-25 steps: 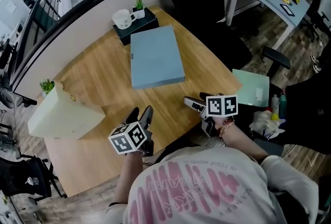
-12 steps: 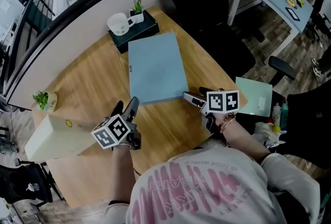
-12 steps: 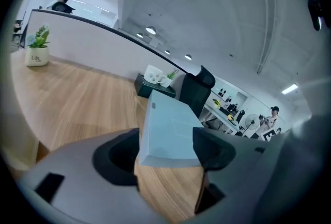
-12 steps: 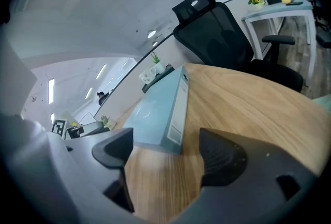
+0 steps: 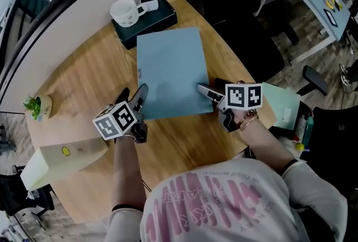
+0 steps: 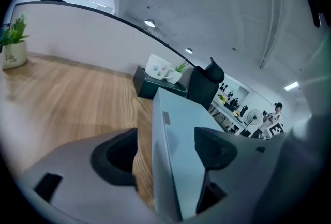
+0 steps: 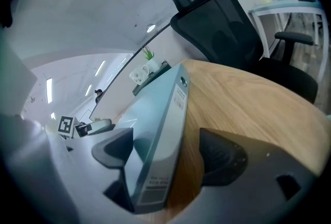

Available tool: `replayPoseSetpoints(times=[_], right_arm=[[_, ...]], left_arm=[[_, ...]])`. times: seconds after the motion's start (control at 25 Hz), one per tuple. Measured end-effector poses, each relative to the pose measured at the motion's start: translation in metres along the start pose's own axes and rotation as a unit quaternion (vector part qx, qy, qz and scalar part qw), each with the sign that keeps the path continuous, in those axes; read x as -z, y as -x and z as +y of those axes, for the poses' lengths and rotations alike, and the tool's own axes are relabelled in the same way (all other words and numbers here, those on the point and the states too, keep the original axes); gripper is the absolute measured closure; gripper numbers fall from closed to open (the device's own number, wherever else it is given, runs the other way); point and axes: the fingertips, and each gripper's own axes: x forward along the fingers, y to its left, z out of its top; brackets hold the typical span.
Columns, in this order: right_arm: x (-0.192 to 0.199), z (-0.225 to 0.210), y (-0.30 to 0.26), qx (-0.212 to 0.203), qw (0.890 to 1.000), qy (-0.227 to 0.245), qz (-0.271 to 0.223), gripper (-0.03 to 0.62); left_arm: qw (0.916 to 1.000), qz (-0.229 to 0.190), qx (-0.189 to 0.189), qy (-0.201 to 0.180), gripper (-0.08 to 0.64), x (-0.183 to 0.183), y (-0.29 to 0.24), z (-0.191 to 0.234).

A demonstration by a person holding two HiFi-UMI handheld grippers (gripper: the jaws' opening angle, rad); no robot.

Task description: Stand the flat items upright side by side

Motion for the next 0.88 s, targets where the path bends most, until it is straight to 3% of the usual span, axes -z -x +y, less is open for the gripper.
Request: replayPoseSetpoints(times=[0.2,0.32,0.48,0.6,0.68,0.88], right_arm=[[-0.029,0.001,-0.026,-0.015,1.0,0.009,-0.001,0.186],[-0.038,0.002,-0.036,-0.017,1.0,0.015,0.004,0.186],[-0.039,0.003,-0.042,-0.019,0.999,0.022,0.018,0.186],[-0.038,0.007,-0.046,-0.027,0.999,0.012,0.024,0.198],[-0.036,0.01,-0.046,-0.026,0.999,0.004,0.024,0.221],[-0.021,0.011,-0.029,-0.002,0.999,0.019,0.043,0.222]], left_arm=[[0.9952,0.057,0.025,-0.076,0.201,-0.016,-0.04,-0.002],[0.9935,0.074,0.048,-0.071,0.201,-0.014,-0.054,-0.005],[0.9938,0.079,0.07,-0.035,0.196,-0.011,-0.059,-0.008],[0.9931,0.08,0.083,-0.023,0.256,-0.01,-0.06,-0.014],[0.9928,0.083,0.084,-0.017,0.256,-0.006,-0.059,-0.017],[0.9824,0.146,0.092,-0.071,0.204,0.021,-0.045,-0.038]])
